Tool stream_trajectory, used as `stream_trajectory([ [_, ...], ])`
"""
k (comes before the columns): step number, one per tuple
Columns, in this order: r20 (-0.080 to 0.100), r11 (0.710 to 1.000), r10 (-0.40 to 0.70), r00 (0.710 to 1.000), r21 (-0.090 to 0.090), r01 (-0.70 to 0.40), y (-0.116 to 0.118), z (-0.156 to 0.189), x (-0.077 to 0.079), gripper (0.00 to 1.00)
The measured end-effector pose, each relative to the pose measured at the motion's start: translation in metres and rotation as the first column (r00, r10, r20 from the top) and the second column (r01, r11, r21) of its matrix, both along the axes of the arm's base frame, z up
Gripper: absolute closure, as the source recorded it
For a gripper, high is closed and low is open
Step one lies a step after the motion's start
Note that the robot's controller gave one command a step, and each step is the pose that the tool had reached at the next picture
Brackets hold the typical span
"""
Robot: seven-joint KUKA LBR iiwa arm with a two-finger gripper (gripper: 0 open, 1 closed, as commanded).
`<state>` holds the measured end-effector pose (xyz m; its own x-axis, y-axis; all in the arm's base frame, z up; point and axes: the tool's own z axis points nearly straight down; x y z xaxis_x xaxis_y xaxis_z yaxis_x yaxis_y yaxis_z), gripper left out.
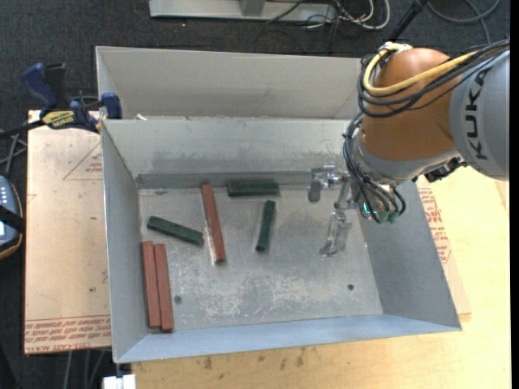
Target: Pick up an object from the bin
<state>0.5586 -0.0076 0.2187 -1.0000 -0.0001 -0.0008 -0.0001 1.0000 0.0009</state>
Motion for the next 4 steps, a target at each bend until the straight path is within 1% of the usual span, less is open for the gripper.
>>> stream_trajectory([
  [1, 0.010, 0.997, 0.079, 0.997, -0.001, -0.079, 0.017, -0.036, 0.046, 0.00],
  [2, -0.001, 0.978, 0.209, 0.978, -0.001, -0.209, 0.077, -0.044, 0.032, 0.00],
  [3, 0.003, 0.928, 0.373, 0.928, 0.004, -0.373, 0.089, -0.059, 0.036, 0.00],
  [4, 0.005, 0.816, 0.578, 0.816, -0.003, -0.578, 0.050, -0.112, 0.038, 0.00],
])
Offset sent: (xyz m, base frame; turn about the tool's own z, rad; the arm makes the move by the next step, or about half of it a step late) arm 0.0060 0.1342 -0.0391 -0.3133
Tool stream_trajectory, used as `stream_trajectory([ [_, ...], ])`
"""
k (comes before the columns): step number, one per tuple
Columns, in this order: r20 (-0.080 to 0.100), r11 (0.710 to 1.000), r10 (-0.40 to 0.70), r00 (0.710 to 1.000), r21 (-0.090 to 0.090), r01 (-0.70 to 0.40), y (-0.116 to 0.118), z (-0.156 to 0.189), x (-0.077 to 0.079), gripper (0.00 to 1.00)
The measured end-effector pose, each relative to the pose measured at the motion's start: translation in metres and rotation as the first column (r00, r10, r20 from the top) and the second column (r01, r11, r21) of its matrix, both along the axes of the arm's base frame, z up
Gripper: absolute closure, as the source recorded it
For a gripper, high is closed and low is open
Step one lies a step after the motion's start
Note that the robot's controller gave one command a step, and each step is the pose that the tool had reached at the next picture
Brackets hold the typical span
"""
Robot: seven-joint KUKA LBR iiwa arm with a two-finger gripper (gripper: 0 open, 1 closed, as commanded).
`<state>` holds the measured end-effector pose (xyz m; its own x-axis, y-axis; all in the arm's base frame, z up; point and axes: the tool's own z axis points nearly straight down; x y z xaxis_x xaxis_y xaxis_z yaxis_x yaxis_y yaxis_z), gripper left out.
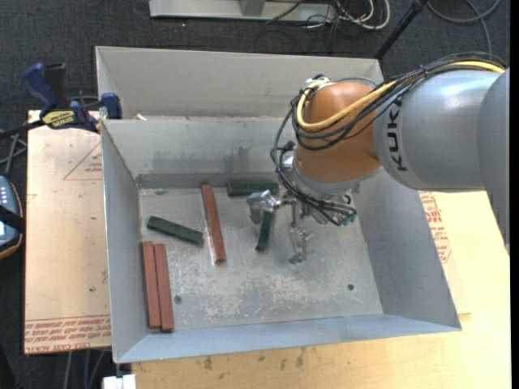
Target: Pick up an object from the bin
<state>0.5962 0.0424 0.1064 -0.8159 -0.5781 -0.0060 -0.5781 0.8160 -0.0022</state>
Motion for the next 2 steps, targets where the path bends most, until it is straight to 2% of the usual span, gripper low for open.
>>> stream_trajectory([
  [1, -0.002, 0.997, -0.074, 0.997, 0.000, 0.074, -0.0231, -0.0341, 0.0255, 1.00],
  [2, -0.002, 0.997, -0.074, 0.997, 0.000, 0.074, -0.0231, -0.0341, 0.0255, 1.00],
])
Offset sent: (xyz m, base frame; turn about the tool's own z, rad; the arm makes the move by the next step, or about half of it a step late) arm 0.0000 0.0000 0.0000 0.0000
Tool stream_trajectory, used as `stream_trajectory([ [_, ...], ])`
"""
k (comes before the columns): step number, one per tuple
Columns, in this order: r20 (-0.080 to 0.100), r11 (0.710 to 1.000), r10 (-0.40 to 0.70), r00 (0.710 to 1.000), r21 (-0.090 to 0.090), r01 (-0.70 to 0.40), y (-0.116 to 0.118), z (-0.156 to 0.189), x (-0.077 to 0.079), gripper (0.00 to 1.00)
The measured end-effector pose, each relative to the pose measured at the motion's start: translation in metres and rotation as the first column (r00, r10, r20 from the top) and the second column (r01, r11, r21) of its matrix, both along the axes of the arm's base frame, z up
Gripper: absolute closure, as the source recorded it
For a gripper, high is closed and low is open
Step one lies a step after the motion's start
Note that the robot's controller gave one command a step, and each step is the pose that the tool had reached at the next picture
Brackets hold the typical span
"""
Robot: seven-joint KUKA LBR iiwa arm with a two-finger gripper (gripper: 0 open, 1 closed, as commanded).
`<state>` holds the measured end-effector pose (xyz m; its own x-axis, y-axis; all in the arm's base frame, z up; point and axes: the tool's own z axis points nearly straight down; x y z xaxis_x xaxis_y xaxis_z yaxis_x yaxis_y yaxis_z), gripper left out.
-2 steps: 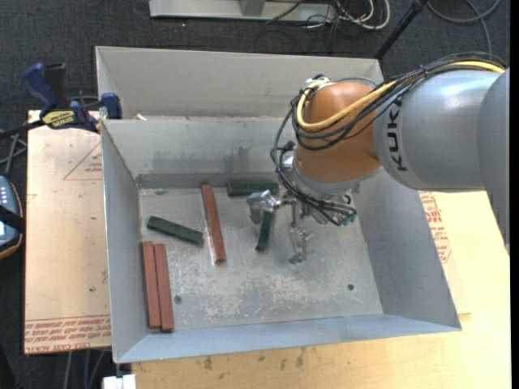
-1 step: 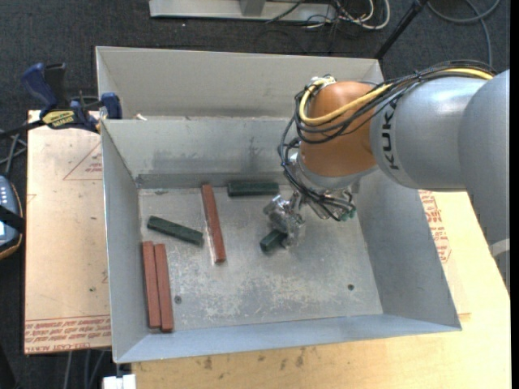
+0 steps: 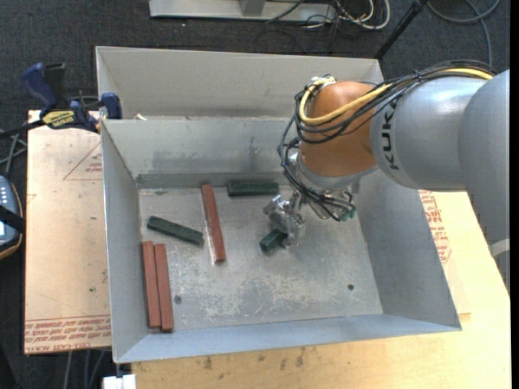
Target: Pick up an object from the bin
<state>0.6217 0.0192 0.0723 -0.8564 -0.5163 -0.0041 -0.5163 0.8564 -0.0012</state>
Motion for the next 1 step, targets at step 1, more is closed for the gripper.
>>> stream_trajectory([
  [1, 0.001, 1.000, 0.020, 1.000, 0.001, -0.020, -0.0056, 0.1453, 0.0194, 1.00],
])
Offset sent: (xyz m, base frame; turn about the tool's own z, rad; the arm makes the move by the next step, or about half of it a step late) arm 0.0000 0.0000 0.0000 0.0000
